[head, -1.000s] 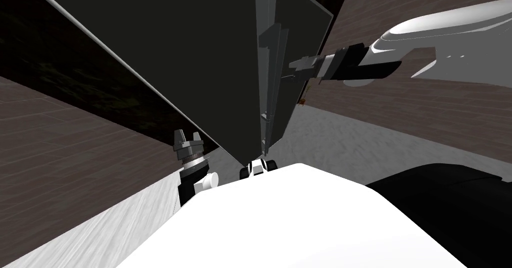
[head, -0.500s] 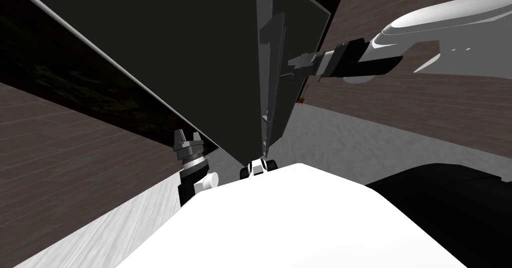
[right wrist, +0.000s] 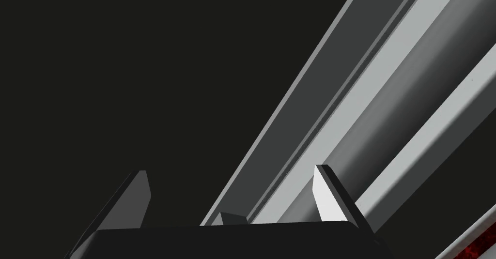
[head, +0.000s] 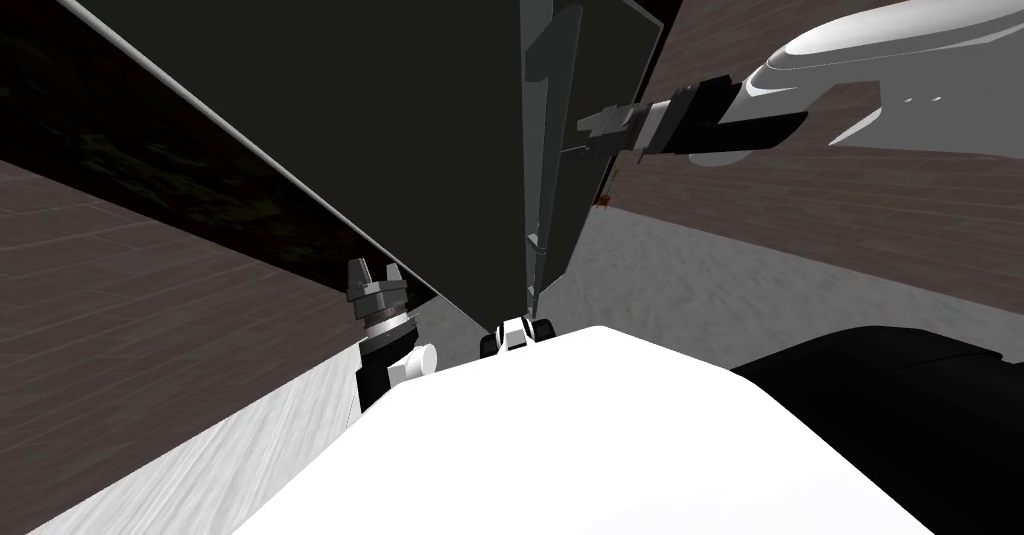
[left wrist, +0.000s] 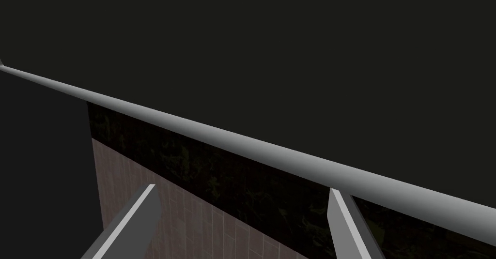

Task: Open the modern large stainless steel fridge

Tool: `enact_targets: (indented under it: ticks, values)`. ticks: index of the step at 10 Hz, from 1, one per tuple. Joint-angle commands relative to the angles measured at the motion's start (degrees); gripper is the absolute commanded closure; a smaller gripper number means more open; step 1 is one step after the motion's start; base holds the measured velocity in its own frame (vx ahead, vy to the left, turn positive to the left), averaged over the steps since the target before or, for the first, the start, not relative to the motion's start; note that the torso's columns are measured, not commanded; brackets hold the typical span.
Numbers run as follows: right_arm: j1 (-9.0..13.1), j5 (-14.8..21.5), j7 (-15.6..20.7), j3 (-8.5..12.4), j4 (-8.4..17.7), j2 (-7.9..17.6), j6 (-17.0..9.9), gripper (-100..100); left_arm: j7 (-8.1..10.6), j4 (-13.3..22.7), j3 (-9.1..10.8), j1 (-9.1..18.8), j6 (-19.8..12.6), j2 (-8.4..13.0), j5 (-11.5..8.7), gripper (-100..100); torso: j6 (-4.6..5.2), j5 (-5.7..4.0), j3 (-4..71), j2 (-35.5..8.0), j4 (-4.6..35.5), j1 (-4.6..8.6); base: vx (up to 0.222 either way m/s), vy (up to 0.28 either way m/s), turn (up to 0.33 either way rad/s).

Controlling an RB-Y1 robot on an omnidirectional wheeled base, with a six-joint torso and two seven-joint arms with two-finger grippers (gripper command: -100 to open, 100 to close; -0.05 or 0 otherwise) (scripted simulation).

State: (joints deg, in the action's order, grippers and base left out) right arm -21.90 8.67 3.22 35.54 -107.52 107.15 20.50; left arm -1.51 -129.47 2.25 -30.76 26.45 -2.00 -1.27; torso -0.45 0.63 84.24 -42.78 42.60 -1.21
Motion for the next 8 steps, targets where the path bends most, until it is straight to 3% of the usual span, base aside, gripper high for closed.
enact_targets:
  ticks: [1, 8]
  values:
    - [1.08, 1.24, 0.7, 1.53, 0.25, 2.74, -0.17, -100, 0.0, 0.0, 0.0, 0.0, 0.0, 0.0, 0.0, 0, 0.08, 0.01, -0.03, -0.08, 0.08, 0.0, -0.032, 0.044, -0.136]
    - [3.03, 3.43, 1.93, 4.21, 0.87, 7.45, -0.5, -100, 0.0, 0.0, 0.0, 0.0, 0.0, 0.0, 0.0, 0, -0.07, 0.3, -0.46, -0.71, 0.5, -0.46, -0.019, 0.026, -0.082]
